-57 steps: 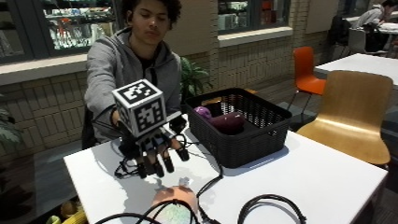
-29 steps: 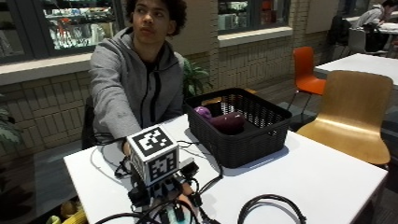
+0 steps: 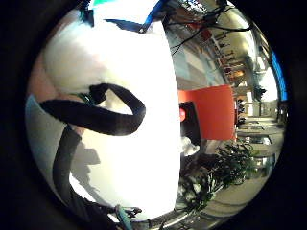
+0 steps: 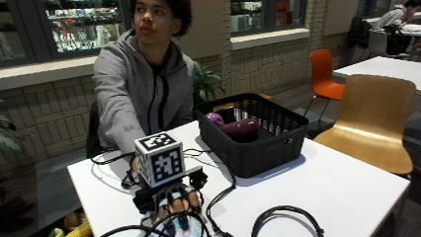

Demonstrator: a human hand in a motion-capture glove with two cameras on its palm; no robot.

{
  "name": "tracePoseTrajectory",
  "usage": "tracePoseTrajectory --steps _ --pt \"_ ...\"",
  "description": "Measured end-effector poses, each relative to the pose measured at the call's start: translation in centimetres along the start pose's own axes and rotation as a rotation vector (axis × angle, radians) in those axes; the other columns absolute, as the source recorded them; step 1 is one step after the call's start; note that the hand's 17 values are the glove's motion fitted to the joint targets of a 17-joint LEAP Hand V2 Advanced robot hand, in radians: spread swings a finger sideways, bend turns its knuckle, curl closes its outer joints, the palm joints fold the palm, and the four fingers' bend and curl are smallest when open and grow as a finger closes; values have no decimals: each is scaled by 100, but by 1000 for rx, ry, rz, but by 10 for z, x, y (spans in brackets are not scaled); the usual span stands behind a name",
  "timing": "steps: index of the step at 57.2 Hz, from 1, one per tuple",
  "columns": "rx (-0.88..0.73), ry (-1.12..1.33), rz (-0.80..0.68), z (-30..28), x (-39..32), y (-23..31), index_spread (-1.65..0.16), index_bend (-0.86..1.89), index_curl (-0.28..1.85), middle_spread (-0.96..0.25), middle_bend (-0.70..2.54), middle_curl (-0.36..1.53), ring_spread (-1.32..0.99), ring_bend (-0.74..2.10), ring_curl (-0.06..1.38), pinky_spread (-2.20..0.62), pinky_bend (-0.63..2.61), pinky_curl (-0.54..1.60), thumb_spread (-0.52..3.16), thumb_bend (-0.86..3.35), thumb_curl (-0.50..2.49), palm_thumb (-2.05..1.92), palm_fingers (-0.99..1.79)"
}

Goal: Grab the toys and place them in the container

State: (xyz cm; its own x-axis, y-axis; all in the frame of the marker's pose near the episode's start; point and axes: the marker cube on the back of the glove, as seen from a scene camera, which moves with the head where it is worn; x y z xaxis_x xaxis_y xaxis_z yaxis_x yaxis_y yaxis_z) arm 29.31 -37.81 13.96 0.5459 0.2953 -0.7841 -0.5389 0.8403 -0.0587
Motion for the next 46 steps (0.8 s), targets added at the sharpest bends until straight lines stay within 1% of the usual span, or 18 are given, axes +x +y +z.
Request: tracePoseTrajectory --steps 1,4,10,13,17,23,28,35,39,42,46 --pt "12 12 -9 -1 0 1 -28 23 45 -4 25 42 -5 43 37 -16 125 33 133 21 44 72 48" --pt "49 32 -37 -6 0 6 -28 17 45 -6 27 43 -8 53 40 -21 124 33 134 24 47 77 57" --pt "107 10 -75 -23 -1 17 -29 15 46 -11 28 47 -15 67 46 -29 123 35 127 24 52 83 66" --pt "122 -13 -90 -38 -3 21 -30 16 47 -12 29 49 -17 70 47 -32 122 35 122 23 54 84 66" --pt "147 -60 -146 -69 -13 26 -30 17 48 -15 30 52 -20 72 49 -34 122 36 115 22 58 86 68" --pt "198 -141 -245 -118 -51 47 -31 17 51 -18 31 56 -22 72 50 -35 122 38 107 20 62 87 67" --pt "269 -156 -397 -158 -97 74 -32 17 53 -19 31 59 -23 73 50 -36 123 39 103 19 64 88 67" --pt "370 -146 -698 -215 -179 125 -32 17 56 -20 31 63 -24 74 51 -37 124 39 98 18 68 89 66" --pt "370 -183 -823 -234 -223 158 -32 16 57 -21 30 65 -25 74 51 -37 124 40 97 17 69 88 66" --pt "356 -201 -881 -242 -248 172 -32 16 58 -22 30 67 -25 74 51 -37 125 40 96 17 71 89 65" --pt "347 -188 -1023 -242 -272 186 -32 16 59 -22 30 70 -25 74 51 -37 125 40 95 16 72 89 65"
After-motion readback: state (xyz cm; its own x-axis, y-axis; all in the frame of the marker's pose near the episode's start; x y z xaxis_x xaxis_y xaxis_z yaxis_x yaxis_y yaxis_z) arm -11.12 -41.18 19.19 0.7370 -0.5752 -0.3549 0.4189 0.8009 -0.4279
